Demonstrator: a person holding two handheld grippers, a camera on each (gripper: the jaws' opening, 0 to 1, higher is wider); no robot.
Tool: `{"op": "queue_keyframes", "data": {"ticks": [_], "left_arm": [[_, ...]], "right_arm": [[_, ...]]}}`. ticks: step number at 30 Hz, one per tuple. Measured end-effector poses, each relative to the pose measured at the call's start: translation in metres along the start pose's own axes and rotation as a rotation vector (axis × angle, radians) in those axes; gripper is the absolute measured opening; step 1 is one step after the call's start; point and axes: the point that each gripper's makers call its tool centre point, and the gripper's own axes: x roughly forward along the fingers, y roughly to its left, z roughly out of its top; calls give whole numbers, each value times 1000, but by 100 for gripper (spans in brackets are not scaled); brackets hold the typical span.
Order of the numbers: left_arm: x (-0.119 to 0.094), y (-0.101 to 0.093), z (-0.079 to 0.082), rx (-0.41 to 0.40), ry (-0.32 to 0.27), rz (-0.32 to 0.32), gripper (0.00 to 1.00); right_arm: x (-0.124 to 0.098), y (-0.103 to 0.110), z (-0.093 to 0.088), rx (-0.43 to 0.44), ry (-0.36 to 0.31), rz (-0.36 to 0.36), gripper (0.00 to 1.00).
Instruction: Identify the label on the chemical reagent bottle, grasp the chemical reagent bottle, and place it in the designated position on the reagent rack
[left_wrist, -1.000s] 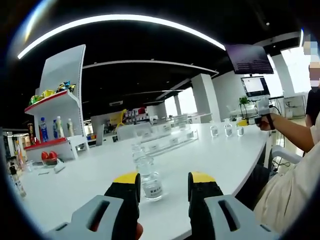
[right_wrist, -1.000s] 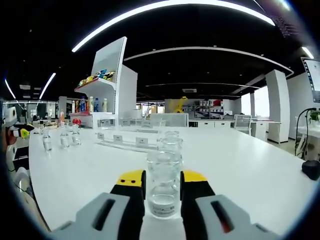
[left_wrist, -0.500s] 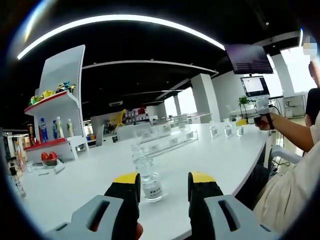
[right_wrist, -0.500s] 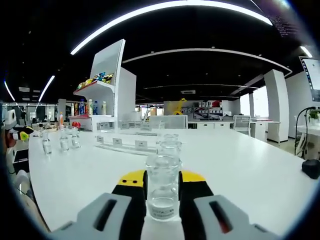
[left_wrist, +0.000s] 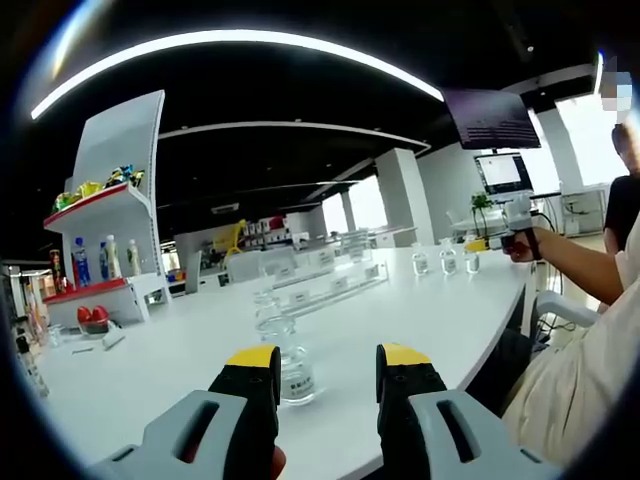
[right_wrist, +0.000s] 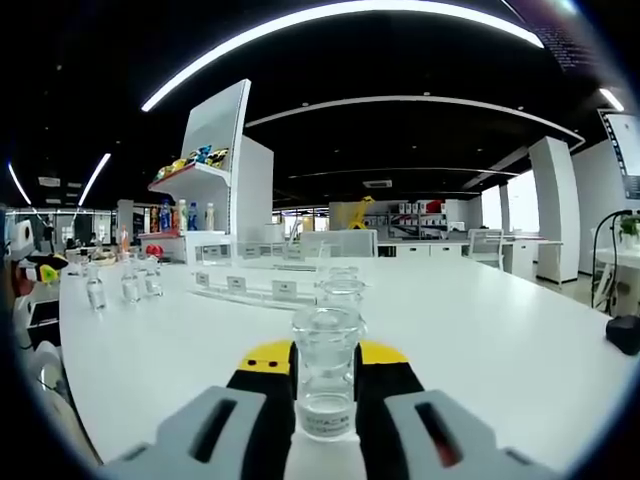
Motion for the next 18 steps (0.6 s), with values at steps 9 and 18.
{"op": "queue_keyframes", "data": {"ticks": [9, 18], "left_arm": [[2, -4, 0, -1, 4, -13, 39], [2, -1, -2, -1, 4, -13, 39]], "right_arm": [[-1, 0, 0, -2, -5, -3, 21], [0, -2, -1, -3, 1, -5, 20]]}}
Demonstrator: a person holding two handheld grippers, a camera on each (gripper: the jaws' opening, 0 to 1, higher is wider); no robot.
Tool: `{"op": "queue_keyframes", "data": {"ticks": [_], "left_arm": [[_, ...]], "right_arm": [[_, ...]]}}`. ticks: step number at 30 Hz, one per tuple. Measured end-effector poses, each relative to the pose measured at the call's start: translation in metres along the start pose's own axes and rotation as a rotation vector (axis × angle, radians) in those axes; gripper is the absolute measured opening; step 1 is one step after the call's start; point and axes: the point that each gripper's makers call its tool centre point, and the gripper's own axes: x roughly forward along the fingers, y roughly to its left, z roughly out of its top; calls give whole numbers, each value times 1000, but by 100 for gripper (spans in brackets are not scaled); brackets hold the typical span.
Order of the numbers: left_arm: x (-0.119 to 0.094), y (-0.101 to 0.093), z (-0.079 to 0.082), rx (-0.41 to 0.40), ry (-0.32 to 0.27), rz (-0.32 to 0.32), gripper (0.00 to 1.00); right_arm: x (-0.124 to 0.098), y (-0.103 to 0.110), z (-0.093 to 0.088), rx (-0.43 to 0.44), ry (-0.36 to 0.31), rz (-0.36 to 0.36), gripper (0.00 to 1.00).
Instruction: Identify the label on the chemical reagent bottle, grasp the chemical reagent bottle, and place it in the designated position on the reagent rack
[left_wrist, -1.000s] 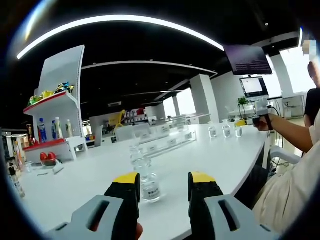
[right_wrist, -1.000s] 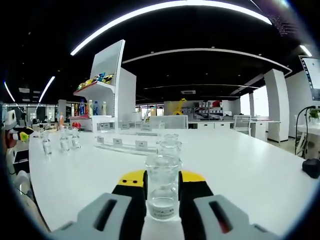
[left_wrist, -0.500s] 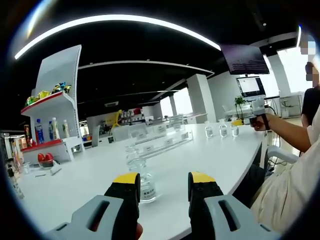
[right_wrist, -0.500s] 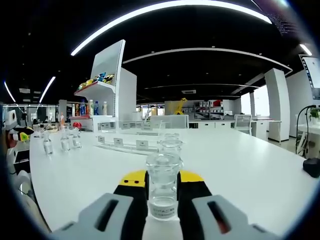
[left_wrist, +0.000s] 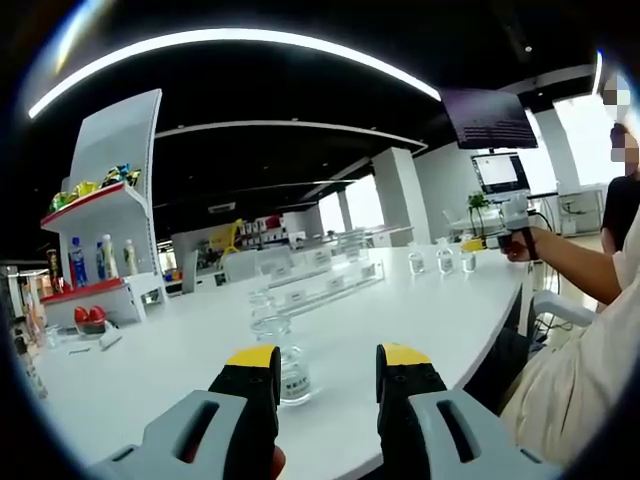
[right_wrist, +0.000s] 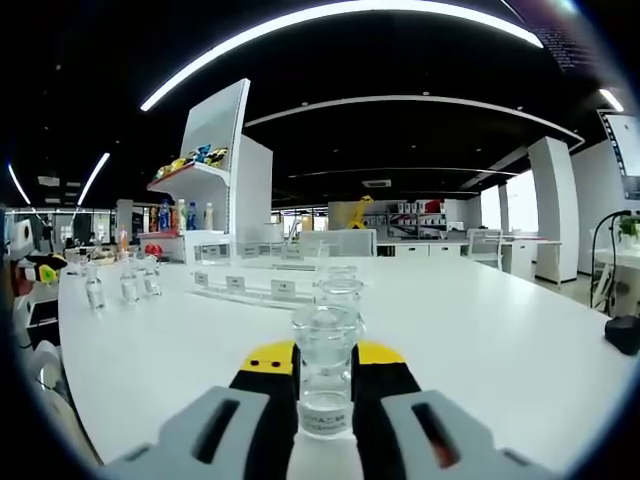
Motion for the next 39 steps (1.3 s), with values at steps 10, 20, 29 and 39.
{"op": "queue_keyframes", "data": {"ticks": [10, 20, 29, 39], "left_arm": [[0, -2, -1, 11, 4, -14, 39], [1, -5, -1, 18, 7, -20, 39], [1, -5, -5, 35, 20, -26, 39], [0, -9, -3, 37, 15, -33, 39]], "right_arm": [[-1, -3, 0, 3, -6, -9, 19], [-2, -4, 1, -1, -2, -22, 19], [-6, -3, 1, -6, -2, -28, 19], [-10, 0, 2, -37, -4, -53, 19]]}}
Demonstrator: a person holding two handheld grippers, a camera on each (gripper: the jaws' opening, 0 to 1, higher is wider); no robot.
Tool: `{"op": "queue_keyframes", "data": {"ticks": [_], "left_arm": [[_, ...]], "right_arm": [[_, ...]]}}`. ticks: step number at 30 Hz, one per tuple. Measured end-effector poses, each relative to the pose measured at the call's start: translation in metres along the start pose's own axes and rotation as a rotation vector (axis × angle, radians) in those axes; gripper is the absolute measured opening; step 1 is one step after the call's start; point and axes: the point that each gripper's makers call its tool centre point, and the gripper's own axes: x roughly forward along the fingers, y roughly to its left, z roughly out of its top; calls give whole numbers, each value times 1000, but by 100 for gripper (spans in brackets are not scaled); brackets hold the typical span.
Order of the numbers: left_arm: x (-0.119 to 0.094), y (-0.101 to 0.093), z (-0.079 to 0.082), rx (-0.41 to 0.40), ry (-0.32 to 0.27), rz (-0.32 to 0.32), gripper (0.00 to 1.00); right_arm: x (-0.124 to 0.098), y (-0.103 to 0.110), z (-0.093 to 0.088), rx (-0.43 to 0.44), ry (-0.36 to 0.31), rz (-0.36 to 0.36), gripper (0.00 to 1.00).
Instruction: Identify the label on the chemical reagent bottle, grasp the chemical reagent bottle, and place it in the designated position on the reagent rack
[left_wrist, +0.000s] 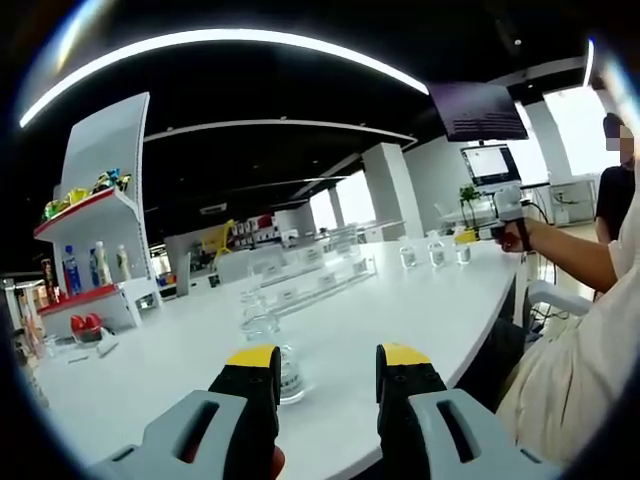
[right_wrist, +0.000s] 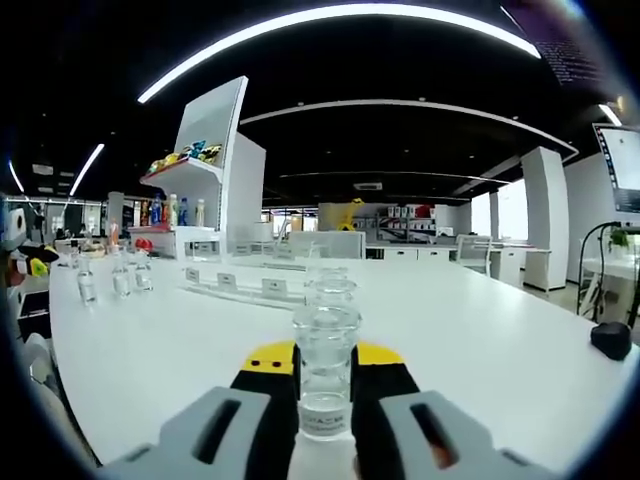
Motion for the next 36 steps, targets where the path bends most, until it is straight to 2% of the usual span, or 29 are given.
{"op": "queue_keyframes", "data": {"ticks": [7, 11, 16, 22, 36], "left_arm": [[-1, 0, 0, -1, -3, -4, 39], [-2, -1, 4, -20, -26, -16, 39], [-3, -2, 3, -15, -20, -23, 39], [-3, -4, 4, -13, -18, -28, 39], [-3, -9, 6, -15, -18, -40, 39]], "right_arm": [[-1, 7, 3, -11, -5, 0, 19], [-1, 9, 1, -10, 3, 1, 19], [-4, 13, 3, -10, 1, 6, 19], [-5, 13, 14, -3, -17, -6, 19], [-12, 26, 45, -6, -54, 23, 19]]}}
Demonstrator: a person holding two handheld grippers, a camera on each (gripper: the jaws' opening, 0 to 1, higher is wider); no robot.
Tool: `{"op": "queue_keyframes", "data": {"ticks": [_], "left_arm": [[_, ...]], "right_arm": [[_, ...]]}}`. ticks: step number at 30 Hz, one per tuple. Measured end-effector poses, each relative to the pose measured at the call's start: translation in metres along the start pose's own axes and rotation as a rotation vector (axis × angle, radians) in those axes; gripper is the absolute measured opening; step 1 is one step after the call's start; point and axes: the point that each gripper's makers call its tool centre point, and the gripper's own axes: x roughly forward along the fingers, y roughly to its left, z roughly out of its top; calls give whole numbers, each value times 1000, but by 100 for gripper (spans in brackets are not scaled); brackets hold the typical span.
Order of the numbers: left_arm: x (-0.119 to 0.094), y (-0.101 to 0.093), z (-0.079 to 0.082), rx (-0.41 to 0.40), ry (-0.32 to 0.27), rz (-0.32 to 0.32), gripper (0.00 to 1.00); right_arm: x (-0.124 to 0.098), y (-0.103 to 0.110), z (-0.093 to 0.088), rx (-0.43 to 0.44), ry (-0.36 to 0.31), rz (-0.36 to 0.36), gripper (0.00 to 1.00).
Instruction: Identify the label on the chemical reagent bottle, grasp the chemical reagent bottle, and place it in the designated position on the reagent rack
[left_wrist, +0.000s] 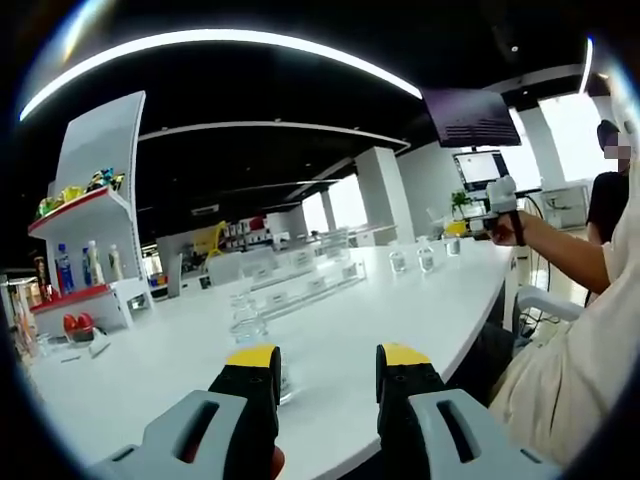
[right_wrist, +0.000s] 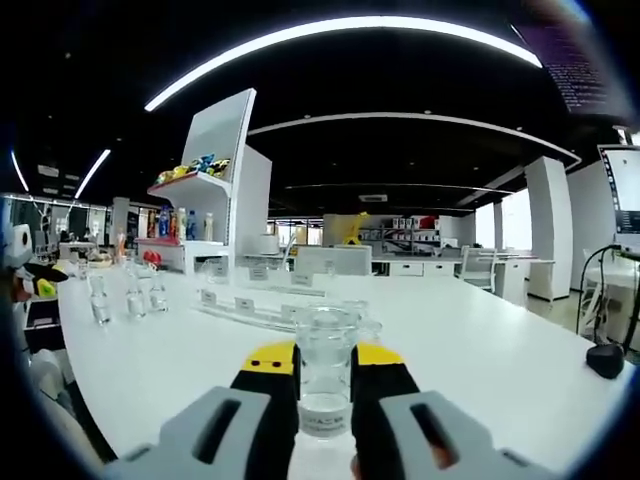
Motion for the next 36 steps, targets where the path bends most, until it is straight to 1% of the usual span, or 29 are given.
{"op": "queue_keyframes", "data": {"ticks": [5, 15, 22, 27, 36], "left_arm": [[0, 0, 0, 1, 2, -2, 39], [3, -3, -1, -1, 9, -19, 39], [6, -7, 2, -1, 8, -31, 39], [7, -9, 7, -6, -3, -44, 39], [12, -11, 7, 3, 12, -60, 39]], "right_arm": [[1, 4, 10, 9, -11, 16, 19], [3, 12, 28, -4, -25, 37, 19], [9, 13, 38, 1, -32, 44, 19], [11, 12, 47, 8, -42, 48, 19], [20, 10, 62, 23, -51, 53, 19]]}}
